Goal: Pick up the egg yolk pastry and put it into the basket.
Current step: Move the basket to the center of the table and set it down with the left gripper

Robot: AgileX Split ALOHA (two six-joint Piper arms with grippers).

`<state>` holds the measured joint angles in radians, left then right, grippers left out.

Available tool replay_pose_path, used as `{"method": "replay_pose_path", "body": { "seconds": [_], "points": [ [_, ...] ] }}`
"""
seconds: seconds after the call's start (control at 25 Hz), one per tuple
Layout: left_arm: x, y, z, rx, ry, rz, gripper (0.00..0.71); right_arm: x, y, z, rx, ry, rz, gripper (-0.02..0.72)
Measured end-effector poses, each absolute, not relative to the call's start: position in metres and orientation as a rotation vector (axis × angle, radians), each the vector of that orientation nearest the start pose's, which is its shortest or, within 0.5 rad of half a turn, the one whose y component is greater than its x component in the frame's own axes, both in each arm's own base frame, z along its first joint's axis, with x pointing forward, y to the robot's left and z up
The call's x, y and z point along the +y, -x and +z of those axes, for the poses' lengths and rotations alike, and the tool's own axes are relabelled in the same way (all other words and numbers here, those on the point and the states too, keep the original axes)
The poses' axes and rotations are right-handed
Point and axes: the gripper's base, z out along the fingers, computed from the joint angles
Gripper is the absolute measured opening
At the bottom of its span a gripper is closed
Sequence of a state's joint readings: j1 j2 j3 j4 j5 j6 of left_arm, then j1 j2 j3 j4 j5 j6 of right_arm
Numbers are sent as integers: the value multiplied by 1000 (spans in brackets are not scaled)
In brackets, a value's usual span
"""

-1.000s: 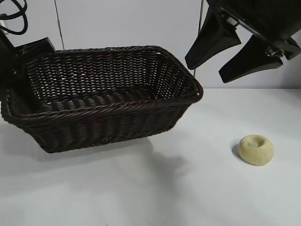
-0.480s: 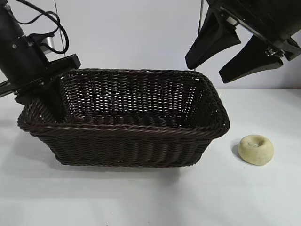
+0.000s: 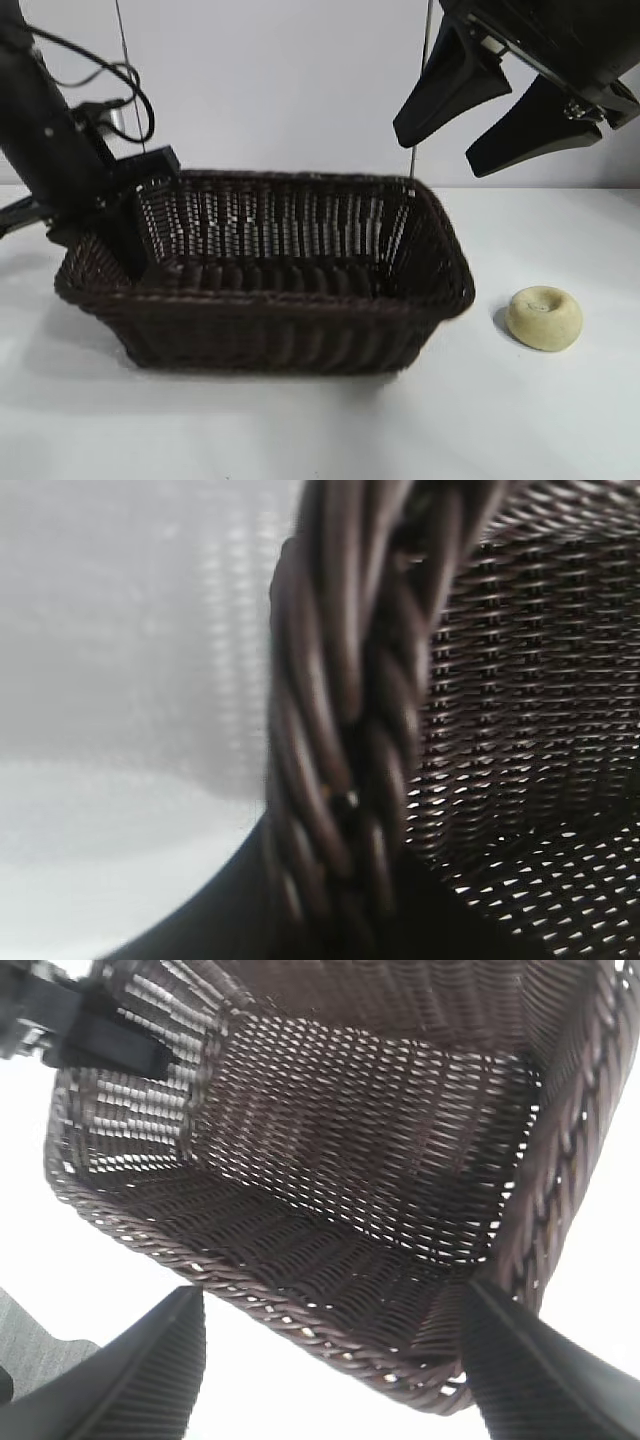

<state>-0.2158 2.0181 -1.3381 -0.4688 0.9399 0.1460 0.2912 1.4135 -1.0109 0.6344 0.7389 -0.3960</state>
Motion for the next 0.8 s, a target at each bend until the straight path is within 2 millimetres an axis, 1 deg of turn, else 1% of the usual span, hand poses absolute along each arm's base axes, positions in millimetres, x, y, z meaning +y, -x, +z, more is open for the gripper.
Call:
{"method": "replay_pose_path", "body": {
  "seconds": [0.04, 0.36, 0.44, 0.52, 0.56, 0.6, 0.64, 0.72, 0.8],
  "points": [
    [-115, -369, 151, 3063, -139, -596, 99, 117, -265, 283, 2502, 407, 676, 516],
    [-116, -371, 151, 3043, -126, -605, 99, 117, -265, 283, 2504, 400, 678, 516],
    [-116, -371, 151, 3043, -125, -606, 115, 117, -265, 283, 2504, 400, 678, 516],
    [-117, -371, 151, 3043, -116, -619, 192, 117, -265, 283, 2504, 400, 678, 516],
    [-117, -371, 151, 3042, -112, -626, 262, 117, -265, 283, 2504, 400, 678, 516],
    [-117, -371, 152, 3043, -109, -632, 355, 117, -265, 283, 2504, 400, 678, 516],
    [-117, -371, 152, 3044, -110, -633, 419, 117, -265, 283, 2504, 400, 678, 516],
    [-117, -370, 156, 3041, -114, -641, 521, 117, -265, 283, 2504, 400, 678, 516],
    [-117, -368, 165, 3024, -124, -641, 561, 117, -265, 283, 2505, 399, 678, 516]
  ]
}}
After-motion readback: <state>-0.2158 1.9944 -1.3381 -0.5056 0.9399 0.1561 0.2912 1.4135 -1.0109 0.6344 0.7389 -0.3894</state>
